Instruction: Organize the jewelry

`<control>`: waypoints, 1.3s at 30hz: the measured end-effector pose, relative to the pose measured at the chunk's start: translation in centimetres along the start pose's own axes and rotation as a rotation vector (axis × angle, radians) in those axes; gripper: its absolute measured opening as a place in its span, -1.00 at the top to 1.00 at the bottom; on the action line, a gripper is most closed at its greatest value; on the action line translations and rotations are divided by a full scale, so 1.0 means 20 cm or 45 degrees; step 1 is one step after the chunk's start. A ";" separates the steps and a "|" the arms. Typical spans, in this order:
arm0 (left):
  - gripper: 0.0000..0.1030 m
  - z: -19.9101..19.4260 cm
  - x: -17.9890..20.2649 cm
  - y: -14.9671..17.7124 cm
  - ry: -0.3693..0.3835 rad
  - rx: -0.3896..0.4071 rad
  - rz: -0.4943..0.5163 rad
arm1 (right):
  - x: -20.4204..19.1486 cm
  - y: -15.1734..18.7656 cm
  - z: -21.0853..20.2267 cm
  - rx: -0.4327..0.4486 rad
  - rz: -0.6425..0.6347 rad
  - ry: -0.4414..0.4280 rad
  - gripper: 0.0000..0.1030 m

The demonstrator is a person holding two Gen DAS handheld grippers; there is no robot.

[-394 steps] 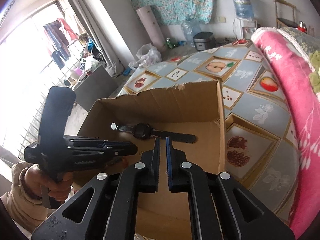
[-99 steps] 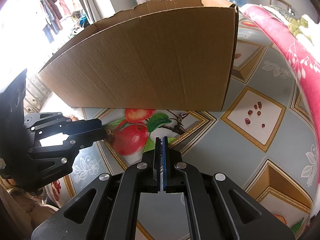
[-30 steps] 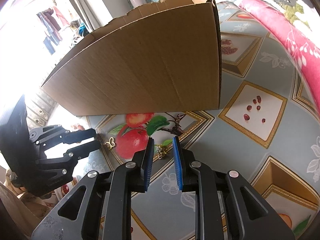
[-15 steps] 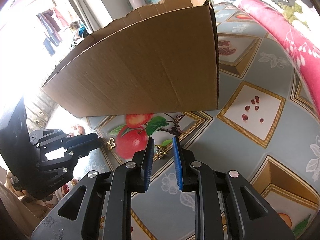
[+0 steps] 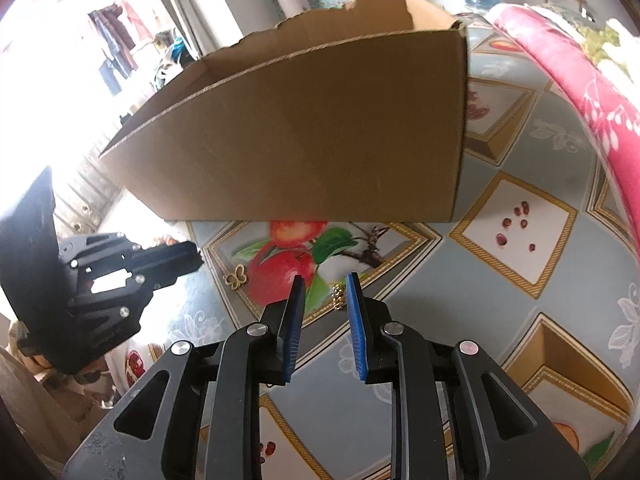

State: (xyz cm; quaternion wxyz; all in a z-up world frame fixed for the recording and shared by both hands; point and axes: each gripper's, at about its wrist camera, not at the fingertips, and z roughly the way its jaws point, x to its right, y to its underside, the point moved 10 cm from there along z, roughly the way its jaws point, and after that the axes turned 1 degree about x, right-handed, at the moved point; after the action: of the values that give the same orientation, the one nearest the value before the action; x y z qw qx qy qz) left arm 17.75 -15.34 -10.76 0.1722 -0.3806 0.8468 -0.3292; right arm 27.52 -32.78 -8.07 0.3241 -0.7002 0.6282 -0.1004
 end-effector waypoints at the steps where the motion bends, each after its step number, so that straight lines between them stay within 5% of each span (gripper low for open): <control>1: 0.84 -0.01 0.00 0.00 -0.003 0.004 -0.002 | 0.00 0.00 0.00 0.000 -0.001 0.005 0.56; 7: 0.84 -0.05 -0.03 -0.03 -0.016 0.030 -0.014 | 0.00 0.00 0.03 -0.007 -0.030 0.088 0.57; 10: 0.84 -0.08 -0.04 -0.05 -0.026 0.043 -0.025 | -0.01 0.01 0.06 -0.011 -0.090 0.138 0.88; 14: 0.84 -0.13 -0.05 -0.08 -0.033 0.075 -0.031 | -0.04 0.01 0.06 -0.002 -0.117 0.156 1.00; 29: 0.84 -0.48 0.01 -0.23 0.006 0.248 -0.050 | -0.07 -0.24 -0.36 0.295 0.079 -0.123 1.00; 39: 0.84 -0.65 -0.03 -0.55 0.180 0.366 -0.091 | -0.29 -0.63 -0.59 0.465 -0.096 -0.292 1.00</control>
State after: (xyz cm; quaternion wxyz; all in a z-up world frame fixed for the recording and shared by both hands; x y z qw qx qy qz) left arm 16.79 -14.76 6.25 0.1529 -0.3579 0.7868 -0.4790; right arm 30.23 -31.19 9.75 0.5108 -0.6597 0.5319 -0.1443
